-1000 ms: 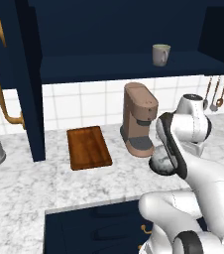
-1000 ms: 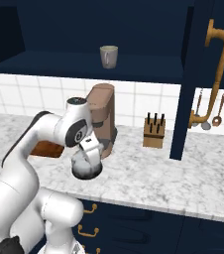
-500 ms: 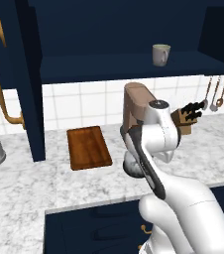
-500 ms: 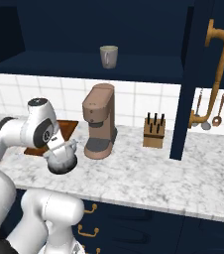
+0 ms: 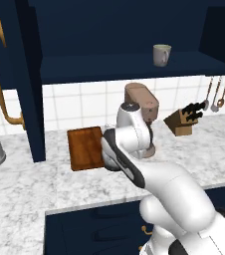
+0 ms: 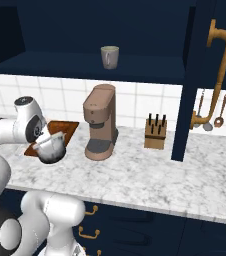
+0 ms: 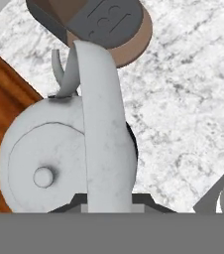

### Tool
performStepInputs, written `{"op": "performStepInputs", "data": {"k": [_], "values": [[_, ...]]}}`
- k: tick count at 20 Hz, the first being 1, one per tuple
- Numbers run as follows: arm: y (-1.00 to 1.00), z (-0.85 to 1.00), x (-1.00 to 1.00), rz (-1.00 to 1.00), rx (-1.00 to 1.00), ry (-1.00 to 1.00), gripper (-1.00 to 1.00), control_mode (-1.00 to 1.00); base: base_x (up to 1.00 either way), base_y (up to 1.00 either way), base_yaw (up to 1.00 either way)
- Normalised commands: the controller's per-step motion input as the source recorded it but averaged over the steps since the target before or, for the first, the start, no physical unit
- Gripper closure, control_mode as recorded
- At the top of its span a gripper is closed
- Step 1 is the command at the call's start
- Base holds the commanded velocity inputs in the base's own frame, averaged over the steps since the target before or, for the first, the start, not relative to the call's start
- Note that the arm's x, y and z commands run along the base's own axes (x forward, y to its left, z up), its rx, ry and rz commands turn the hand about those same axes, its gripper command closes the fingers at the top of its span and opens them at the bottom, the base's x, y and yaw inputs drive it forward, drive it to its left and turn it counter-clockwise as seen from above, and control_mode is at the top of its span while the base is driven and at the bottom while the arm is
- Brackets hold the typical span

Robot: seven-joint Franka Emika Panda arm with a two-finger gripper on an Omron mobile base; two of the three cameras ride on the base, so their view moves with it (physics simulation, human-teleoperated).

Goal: Pick the kettle from the counter and place it on the tray. Then pick the mug from the cabinet and place it on the tray. Then close the cabinet doors.

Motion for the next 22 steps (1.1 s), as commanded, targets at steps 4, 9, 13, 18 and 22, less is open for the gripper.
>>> {"op": "performStepInputs", "data": {"k": [4, 9, 13, 18, 22], "values": [[0.45, 0.08, 0.77, 0.0, 0.05, 0.0, 1.0, -1.0, 0.0, 0.0, 0.0], [0.37, -0.01, 0.61, 0.0, 0.04, 0.0, 1.0, -1.0, 0.0, 0.0, 0.0], [0.31, -0.03, 0.58, 0.0, 0.0, 0.0, 1.0, -1.0, 0.0, 0.0, 0.0], [0.26, -0.02, 0.53, 0.0, 0.0, 0.0, 1.0, -1.0, 0.0, 0.0, 0.0], [0.13, -0.1, 0.49, 0.0, 0.0, 0.0, 1.0, -1.0, 0.0, 0.0, 0.0]]}}
